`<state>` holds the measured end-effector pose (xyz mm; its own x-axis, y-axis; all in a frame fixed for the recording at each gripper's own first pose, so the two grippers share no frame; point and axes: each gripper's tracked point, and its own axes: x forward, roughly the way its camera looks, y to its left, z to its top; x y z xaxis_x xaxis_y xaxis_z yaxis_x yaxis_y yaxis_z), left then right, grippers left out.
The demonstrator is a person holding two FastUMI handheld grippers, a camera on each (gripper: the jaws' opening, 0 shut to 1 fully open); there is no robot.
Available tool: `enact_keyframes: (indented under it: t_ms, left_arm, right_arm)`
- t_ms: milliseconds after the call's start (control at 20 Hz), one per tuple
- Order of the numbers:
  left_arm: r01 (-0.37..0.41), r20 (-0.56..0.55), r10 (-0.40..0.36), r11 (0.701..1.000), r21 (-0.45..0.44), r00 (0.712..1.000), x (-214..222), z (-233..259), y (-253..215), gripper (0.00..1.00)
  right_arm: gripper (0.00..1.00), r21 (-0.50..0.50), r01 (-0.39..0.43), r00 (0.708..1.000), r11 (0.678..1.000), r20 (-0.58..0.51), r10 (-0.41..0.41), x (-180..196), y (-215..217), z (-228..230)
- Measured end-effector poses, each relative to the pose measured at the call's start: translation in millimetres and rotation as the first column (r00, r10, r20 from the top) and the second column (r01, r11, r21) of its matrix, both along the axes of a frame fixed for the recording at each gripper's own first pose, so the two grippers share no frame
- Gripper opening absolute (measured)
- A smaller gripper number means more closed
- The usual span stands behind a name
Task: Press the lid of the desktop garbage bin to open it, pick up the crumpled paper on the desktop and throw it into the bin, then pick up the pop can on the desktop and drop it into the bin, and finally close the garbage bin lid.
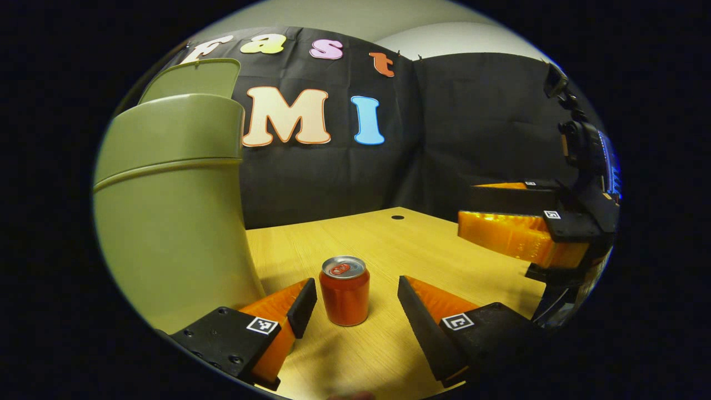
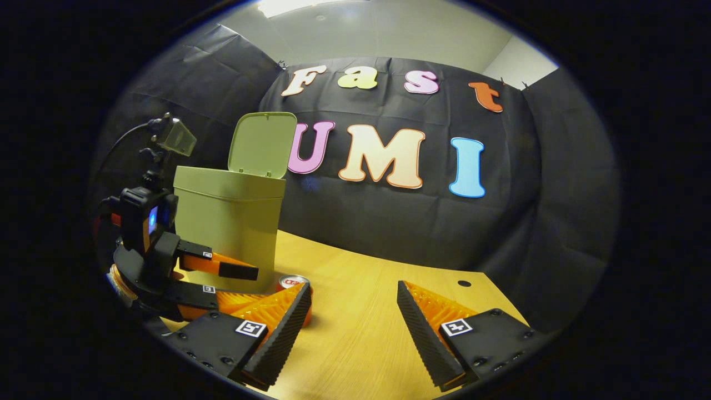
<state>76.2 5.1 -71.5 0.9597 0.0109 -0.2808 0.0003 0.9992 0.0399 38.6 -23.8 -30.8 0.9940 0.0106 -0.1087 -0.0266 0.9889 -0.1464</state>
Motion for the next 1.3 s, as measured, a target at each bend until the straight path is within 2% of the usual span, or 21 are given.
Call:
enact_keyframes:
  t_ms: [50,150,300,400,800,850,900,950,1000,1300]
  left_arm:
    - [-0.009,-0.008,0.009,1.000,0.011,1.000,3.7,-3.2,1.2,0.91]
    - [-0.018,-0.022,0.019,1.000,0.025,1.000,12.6,-8.7,3.6,0.92]
    - [-0.044,-0.055,0.044,0.999,0.009,0.998,26.1,-17.1,9.1,0.91]
    - [-0.064,-0.067,0.064,0.998,-0.003,0.996,34.4,-23.7,13.5,0.92]
    - [-0.095,-0.151,0.094,0.995,-0.001,0.984,51.1,-52.2,21.2,0.89]
    - [-0.102,-0.163,0.100,0.995,-0.007,0.982,53.5,-56.1,23.0,0.88]
    - [-0.109,-0.176,0.105,0.994,-0.015,0.979,55.5,-59.6,24.4,0.82]
    - [-0.111,-0.189,0.105,0.994,-0.024,0.976,56.8,-65.2,25.0,0.87]
    - [-0.121,-0.205,0.113,0.992,-0.029,0.972,57.0,-69.2,25.4,0.86]
    - [-0.104,-0.208,0.093,0.994,-0.044,0.974,58.3,-70.1,18.8,0.78]
  right_arm:
    - [0.98,0.009,0.003,1.000,1.000,-0.001,-0.003,-1.7,-2.7,-2.2]
    - [1.00,0.041,0.004,1.000,0.999,0.007,-0.004,-4.0,-6.1,-1.8]
    - [0.98,0.070,0.008,1.000,0.998,0.010,-0.009,-3.0,-11.5,0.0]
    - [1.00,0.079,0.015,1.000,0.997,-0.005,-0.015,-4.0,-14.7,-7.3]
    - [0.98,0.110,0.020,1.000,0.994,-0.016,-0.019,-5.6,-18.4,-6.4]
    - [0.98,0.109,0.022,1.000,0.994,-0.014,-0.020,-7.1,-19.5,-5.7]
    - [0.98,0.109,0.024,1.000,0.994,-0.011,-0.023,-7.0,-20.8,-3.4]
    - [0.98,0.110,0.025,1.000,0.994,-0.008,-0.025,-8.1,-21.4,-2.2]
    - [1.00,0.112,0.024,1.000,0.993,-0.005,-0.024,-9.2,-22.3,-0.7]
    - [0.98,0.135,0.030,0.999,0.990,-0.015,-0.028,-8.7,-26.0,-2.0]
